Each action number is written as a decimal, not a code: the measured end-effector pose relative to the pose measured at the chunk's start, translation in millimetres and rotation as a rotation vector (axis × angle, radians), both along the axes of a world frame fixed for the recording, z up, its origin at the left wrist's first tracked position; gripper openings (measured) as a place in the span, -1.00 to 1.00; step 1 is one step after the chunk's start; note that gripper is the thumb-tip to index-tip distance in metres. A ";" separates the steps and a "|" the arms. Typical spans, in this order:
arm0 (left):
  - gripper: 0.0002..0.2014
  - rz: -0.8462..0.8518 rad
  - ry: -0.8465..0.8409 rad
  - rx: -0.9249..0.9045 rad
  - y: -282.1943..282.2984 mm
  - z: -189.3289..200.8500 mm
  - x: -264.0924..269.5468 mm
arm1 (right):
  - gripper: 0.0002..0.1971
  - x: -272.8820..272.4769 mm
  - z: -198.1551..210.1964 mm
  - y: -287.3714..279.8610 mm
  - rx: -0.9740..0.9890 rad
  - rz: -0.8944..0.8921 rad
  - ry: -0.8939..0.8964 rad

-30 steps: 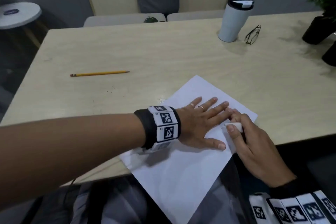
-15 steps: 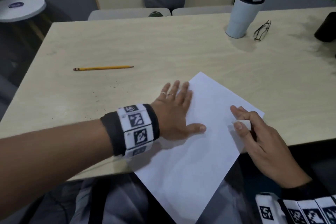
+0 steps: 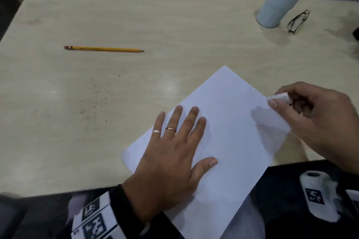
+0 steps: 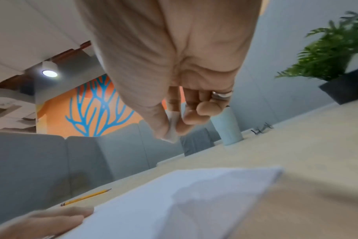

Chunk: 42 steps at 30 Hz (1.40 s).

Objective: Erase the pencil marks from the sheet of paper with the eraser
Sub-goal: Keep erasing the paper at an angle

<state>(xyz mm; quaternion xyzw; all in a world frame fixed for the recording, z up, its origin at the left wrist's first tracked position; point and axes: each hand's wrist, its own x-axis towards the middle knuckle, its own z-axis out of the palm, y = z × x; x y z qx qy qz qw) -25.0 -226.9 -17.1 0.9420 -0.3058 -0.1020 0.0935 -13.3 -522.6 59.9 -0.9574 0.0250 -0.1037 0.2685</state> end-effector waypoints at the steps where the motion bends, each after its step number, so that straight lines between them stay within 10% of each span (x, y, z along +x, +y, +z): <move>1: -0.24 0.002 -0.014 -0.016 -0.9 -0.8 0.9 | -0.94 5.9 -1.8 6.5 -0.001 0.039 0.046; 18: -0.19 -0.012 -0.041 -0.086 -1.2 -3.6 2.9 | -0.57 25.0 28.9 -45.1 0.003 -0.109 0.060; 24: -0.29 0.006 -0.070 -0.180 -4.6 -6.2 4.8 | -0.92 47.2 20.0 34.9 -0.048 0.024 0.036; 42: -0.20 -0.034 -0.079 -0.127 -0.9 -6.4 6.0 | -0.83 39.0 -23.4 71.7 -0.126 0.281 0.177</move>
